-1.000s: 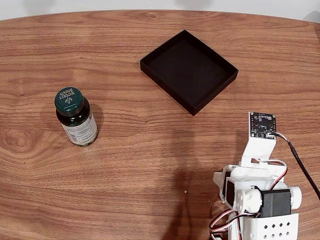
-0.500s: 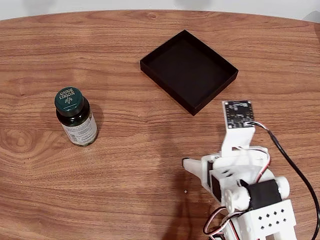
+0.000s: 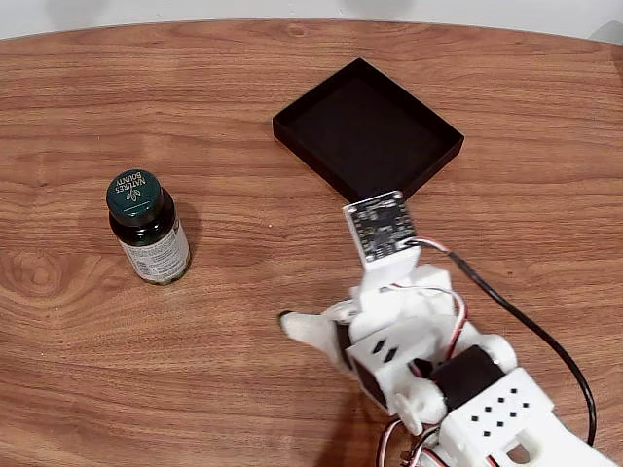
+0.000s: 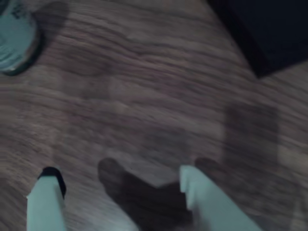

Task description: Pick up the pill bottle and place it in the black box.

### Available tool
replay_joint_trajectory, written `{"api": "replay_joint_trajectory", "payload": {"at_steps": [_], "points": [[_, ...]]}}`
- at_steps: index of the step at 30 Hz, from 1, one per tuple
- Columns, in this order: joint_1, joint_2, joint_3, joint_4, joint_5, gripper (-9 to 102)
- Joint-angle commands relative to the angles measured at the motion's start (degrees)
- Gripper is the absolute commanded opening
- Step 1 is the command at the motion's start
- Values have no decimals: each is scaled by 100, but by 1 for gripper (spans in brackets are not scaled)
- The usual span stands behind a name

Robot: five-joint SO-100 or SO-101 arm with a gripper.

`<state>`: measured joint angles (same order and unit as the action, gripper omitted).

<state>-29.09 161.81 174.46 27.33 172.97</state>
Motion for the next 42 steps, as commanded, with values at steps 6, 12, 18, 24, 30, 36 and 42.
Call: {"api": "replay_joint_trajectory", "payload": {"at_steps": [6, 12, 18, 24, 30, 36, 42], "points": [[-914, -870, -149, -1652, -70, 29], [-1354, -1354, -158, -2716, 0, 31], [-1600, -2162, -185, -4087, 132, 32], [-1758, -3270, -202, -5836, 167, 35], [-1740, -4034, -554, -6354, 123, 37], [-1661, -4825, -1011, -6820, 114, 37], [-1652, -5730, -1485, -7436, 70, 37]]}}
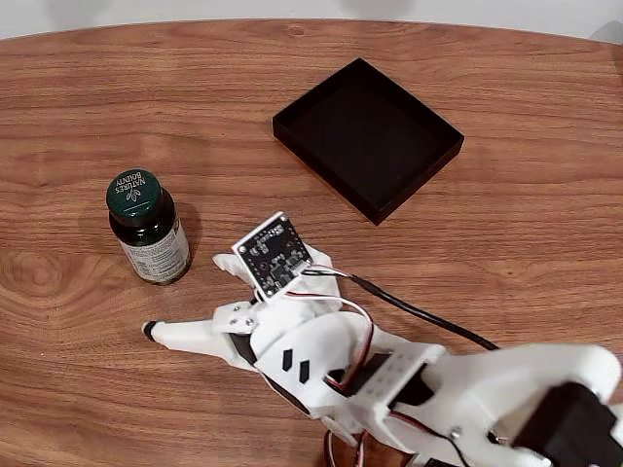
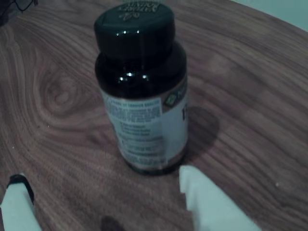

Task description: Pick up the pill bottle and place it in the black box.

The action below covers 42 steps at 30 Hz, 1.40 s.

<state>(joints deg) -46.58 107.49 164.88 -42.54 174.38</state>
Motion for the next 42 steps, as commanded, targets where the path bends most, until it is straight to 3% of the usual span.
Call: {"api": "replay_joint_trajectory", "payload": {"at_steps": [1, 11, 17, 42], "points": [[105, -439, -598, -554, -70, 37], [141, -1433, -1055, -1547, -167, 39], [158, -2004, -1204, -2566, -202, 39], [369, -3586, -2716, -2602, -105, 39]]}}
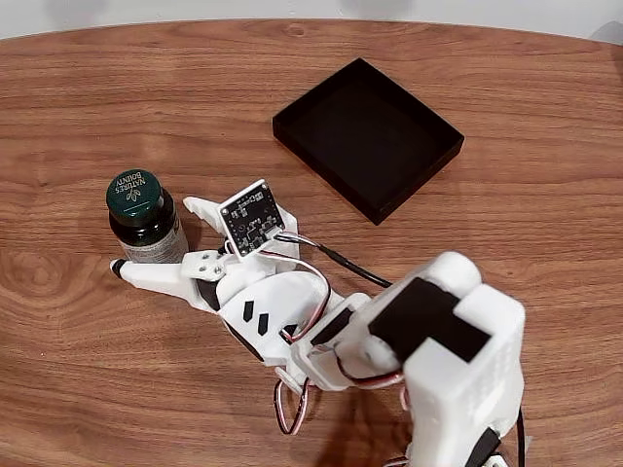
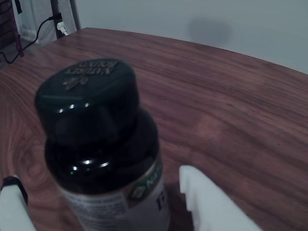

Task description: Pick up the pill bottle and place it in the black box.

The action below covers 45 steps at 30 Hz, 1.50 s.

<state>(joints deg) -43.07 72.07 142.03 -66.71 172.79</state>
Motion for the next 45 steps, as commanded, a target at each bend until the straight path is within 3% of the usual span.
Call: {"api": "replay_joint_trajectory", "payload": {"at_steps": [1, 34, 45], "points": [[18, -97, -483, -185, 53, 39], [-211, -1547, -2496, 149, 826, 40], [-308, -1775, -2584, 264, 861, 27]]}}
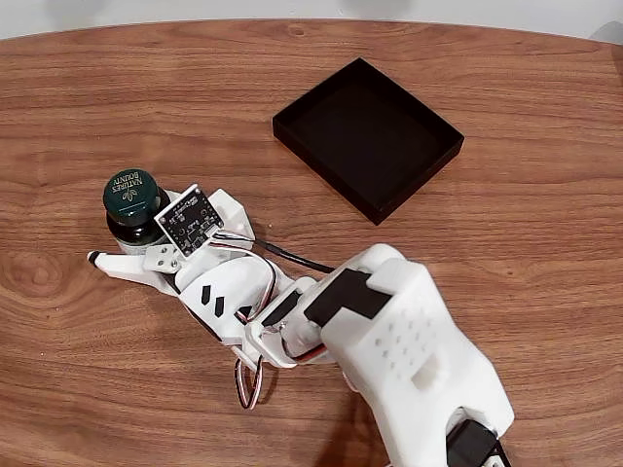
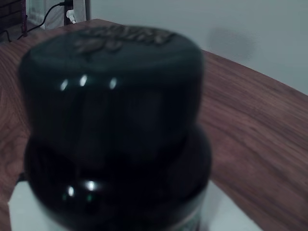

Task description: Pick up the pill bottle and place it in the black box.

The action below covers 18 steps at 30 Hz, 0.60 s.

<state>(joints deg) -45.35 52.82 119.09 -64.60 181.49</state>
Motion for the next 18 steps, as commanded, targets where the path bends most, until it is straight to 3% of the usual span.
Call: {"api": "replay_joint_trajectory", "payload": {"at_steps": [1, 18], "points": [[-88, 149, -272, 44, -26, 26], [-18, 976, 404, -272, -149, 21]]}}
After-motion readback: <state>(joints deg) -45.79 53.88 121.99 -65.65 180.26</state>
